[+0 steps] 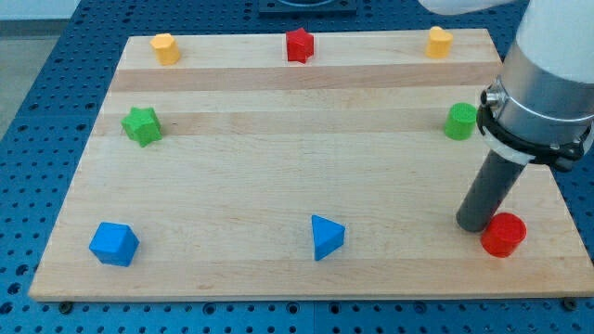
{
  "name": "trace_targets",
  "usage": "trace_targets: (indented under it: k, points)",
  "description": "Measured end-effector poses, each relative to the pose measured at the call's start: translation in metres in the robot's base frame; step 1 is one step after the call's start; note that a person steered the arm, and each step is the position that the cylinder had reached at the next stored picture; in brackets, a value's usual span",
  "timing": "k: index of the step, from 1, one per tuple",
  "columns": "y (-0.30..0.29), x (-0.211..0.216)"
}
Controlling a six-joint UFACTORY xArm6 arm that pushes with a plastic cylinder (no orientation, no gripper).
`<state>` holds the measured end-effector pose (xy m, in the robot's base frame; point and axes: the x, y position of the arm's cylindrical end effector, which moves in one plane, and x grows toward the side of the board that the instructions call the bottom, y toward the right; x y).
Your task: Point your arm to the bottom right
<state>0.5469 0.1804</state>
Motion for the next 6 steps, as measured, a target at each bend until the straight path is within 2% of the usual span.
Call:
trace_targets:
  k: [2, 3, 4, 6]
  points:
    - [-0.011, -0.007]
    - [-0.029, -0.032]
    - [-0.001, -0.043]
    - [0.095, -0.043]
